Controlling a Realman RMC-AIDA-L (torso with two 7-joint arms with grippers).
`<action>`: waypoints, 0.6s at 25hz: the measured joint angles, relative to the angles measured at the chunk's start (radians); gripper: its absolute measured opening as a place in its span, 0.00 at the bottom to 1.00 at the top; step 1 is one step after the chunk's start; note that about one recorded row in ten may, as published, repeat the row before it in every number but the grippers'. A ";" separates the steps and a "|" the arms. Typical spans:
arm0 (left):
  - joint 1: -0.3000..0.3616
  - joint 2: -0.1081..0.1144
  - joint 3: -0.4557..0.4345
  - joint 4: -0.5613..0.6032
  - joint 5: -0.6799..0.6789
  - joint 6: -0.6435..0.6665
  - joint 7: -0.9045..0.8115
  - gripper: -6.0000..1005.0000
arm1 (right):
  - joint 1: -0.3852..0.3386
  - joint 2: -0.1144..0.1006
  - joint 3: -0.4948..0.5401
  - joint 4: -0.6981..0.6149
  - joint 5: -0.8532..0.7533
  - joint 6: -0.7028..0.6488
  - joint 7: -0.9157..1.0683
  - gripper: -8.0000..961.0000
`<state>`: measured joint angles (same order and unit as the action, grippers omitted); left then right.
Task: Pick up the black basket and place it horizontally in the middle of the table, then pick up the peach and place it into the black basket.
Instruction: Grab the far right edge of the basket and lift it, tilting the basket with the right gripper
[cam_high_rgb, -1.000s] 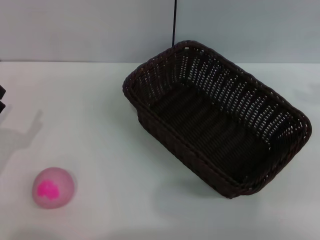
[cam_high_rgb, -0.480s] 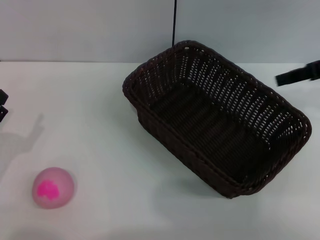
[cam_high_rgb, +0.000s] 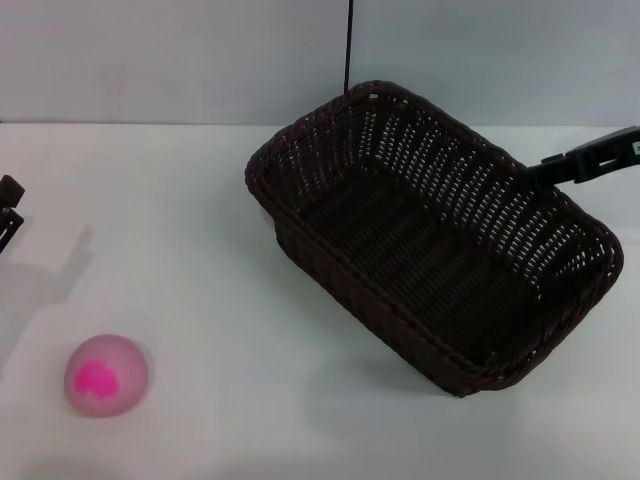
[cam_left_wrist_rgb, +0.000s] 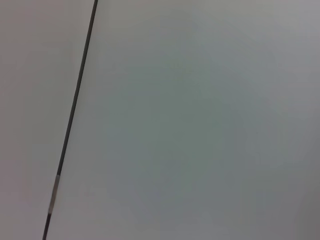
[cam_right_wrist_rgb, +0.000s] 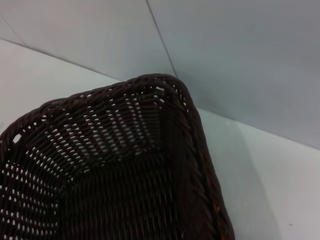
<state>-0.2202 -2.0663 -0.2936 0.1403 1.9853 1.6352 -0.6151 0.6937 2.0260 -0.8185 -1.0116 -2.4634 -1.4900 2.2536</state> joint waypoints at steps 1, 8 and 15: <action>0.000 0.000 0.000 0.000 0.000 0.000 0.000 0.83 | 0.000 0.003 0.000 0.005 0.001 0.012 -0.009 0.50; 0.003 0.001 0.000 -0.009 0.000 0.002 0.000 0.83 | 0.003 0.015 -0.002 0.044 0.030 0.079 -0.057 0.49; -0.003 0.000 -0.002 -0.010 -0.004 0.006 0.000 0.83 | 0.029 0.013 -0.002 0.123 0.044 0.116 -0.086 0.48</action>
<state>-0.2228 -2.0661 -0.2951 0.1300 1.9814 1.6413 -0.6152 0.7228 2.0391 -0.8207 -0.8887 -2.4194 -1.3738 2.1672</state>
